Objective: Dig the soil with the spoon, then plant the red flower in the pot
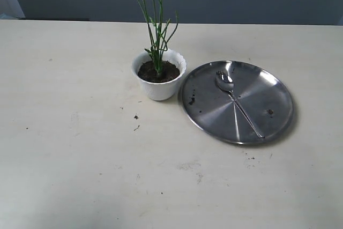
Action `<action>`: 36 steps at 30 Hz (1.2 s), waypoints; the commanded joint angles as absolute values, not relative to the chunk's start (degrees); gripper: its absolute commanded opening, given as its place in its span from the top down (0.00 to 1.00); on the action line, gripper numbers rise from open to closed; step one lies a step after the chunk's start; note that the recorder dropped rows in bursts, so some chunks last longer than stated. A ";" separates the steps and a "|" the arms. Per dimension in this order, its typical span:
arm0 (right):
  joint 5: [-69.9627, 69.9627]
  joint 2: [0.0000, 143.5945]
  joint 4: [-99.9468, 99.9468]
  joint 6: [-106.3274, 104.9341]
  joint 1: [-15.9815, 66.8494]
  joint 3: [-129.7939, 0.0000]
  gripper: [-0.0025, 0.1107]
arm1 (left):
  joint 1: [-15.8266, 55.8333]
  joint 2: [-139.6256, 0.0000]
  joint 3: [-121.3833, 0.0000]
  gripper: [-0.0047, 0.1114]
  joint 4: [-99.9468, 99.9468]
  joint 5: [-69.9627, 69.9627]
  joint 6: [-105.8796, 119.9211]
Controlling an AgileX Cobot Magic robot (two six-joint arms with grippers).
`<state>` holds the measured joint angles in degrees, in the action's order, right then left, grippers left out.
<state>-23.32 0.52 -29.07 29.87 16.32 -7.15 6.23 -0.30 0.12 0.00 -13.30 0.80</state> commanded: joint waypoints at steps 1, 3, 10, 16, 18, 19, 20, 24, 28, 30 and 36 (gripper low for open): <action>-24.08 0.00 -21.11 17.33 15.95 -4.40 0.98 | 6.39 0.00 0.00 0.96 0.00 -13.30 0.58; -24.40 0.00 -20.84 16.80 15.95 -3.76 0.98 | 6.39 0.00 0.00 0.96 0.00 -13.30 0.58; -22.80 0.00 -17.24 12.78 10.52 -1.44 0.98 | 6.39 0.00 0.00 0.96 0.00 -13.30 0.58; -21.59 0.00 -10.10 4.86 5.69 -0.26 0.98 | 6.39 0.00 0.00 0.96 0.00 -13.30 0.58; -21.69 0.00 -9.16 4.08 4.99 0.00 0.98 | 6.39 0.00 0.00 0.96 0.00 -13.30 0.58; -21.45 0.00 -8.87 4.08 4.71 0.00 0.98 | 6.39 0.00 0.00 0.96 0.00 -13.30 0.58; -21.18 0.00 -8.86 4.08 4.48 0.00 0.98 | 6.39 0.00 0.00 0.96 0.00 -13.30 0.58; -20.92 0.00 -8.15 3.22 4.49 0.00 0.98 | 6.39 0.00 0.00 0.96 0.00 -13.30 0.58; -20.63 0.00 -6.92 3.22 4.49 0.00 0.98 | 6.39 0.00 0.00 0.96 0.00 -13.30 0.58; -20.63 0.00 -6.92 3.22 4.49 0.00 0.98 | 6.39 0.00 0.00 0.96 0.00 -13.30 0.58; -20.63 0.00 -6.92 3.22 4.49 0.00 0.98 | 6.39 0.00 0.00 0.96 0.00 -13.30 0.58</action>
<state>-21.48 0.29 -6.92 3.65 4.85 -0.45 6.23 -0.30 0.12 0.00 -13.30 0.80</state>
